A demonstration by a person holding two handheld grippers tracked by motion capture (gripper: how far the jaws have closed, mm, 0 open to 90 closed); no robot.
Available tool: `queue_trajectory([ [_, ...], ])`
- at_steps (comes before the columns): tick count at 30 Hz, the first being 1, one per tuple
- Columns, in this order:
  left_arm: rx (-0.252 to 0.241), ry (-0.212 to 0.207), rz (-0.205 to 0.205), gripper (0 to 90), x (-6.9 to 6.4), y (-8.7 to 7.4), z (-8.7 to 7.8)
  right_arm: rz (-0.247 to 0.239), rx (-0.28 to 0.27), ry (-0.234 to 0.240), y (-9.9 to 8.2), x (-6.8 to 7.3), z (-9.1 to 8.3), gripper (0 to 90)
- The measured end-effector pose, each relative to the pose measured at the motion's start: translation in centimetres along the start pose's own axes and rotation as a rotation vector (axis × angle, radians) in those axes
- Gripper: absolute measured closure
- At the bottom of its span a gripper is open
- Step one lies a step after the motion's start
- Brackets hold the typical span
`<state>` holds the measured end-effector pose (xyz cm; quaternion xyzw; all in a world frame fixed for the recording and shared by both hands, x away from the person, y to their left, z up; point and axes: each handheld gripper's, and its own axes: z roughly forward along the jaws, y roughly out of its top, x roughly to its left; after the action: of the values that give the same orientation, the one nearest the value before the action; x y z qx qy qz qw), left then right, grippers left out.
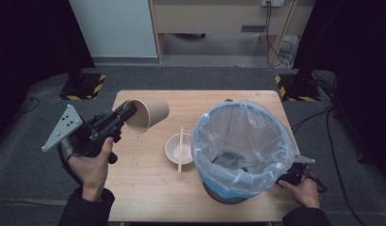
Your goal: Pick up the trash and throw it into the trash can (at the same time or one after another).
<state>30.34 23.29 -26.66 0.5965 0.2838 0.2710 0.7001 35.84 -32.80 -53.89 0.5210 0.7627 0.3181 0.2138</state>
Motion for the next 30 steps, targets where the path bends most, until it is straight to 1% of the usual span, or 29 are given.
queue_trajectory([
  [5, -0.005, -0.026, 0.002, 82.7, -0.7, 0.2, 1.2, 0.000, 0.000, 0.000, 0.0, 0.0, 0.0, 0.7],
  [10, -0.018, -0.052, 0.006, 82.7, -1.4, 0.6, 1.9, 0.000, 0.000, 0.000, 0.0, 0.0, 0.0, 0.7],
  [11, -0.018, -0.052, 0.006, 82.6, -1.4, 0.6, 1.9, 0.000, 0.000, 0.000, 0.0, 0.0, 0.0, 0.7],
  [12, -0.026, -0.061, 0.003, 82.7, -1.7, 0.7, 2.2, 0.000, 0.000, 0.000, 0.0, 0.0, 0.0, 0.7],
  [17, -0.020, -0.079, 0.005, 82.6, -2.2, 0.6, 2.7, 0.000, 0.000, 0.000, 0.0, 0.0, 0.0, 0.7],
  [22, -0.016, -0.107, -0.003, 82.6, -2.8, 0.3, 3.7, 0.001, 0.000, 0.000, 0.0, 0.0, 0.0, 0.7],
  [23, -0.016, -0.107, -0.003, 82.6, -2.8, 0.3, 3.7, 0.001, 0.000, 0.000, 0.0, 0.0, 0.0, 0.7],
  [25, -0.011, -0.119, -0.005, 82.6, -3.3, 0.2, 4.3, 0.000, 0.000, 0.000, 0.0, 0.0, 0.0, 0.7],
  [27, -0.008, -0.123, 0.000, 82.6, -3.4, 0.1, 4.5, 0.000, 0.000, 0.000, 0.0, 0.0, 0.0, 0.7],
  [28, -0.003, -0.132, 0.002, 82.6, -3.8, 0.1, 4.9, 0.000, 0.000, 0.000, 0.0, 0.0, 0.0, 0.7],
  [29, -0.003, -0.132, 0.002, 82.7, -3.8, 0.1, 4.9, 0.000, 0.000, 0.000, 0.0, 0.0, 0.0, 0.7],
  [30, 0.000, -0.143, 0.003, 82.6, -4.3, 0.0, 5.3, 0.000, 0.000, 0.000, 0.0, 0.0, 0.0, 0.7],
])
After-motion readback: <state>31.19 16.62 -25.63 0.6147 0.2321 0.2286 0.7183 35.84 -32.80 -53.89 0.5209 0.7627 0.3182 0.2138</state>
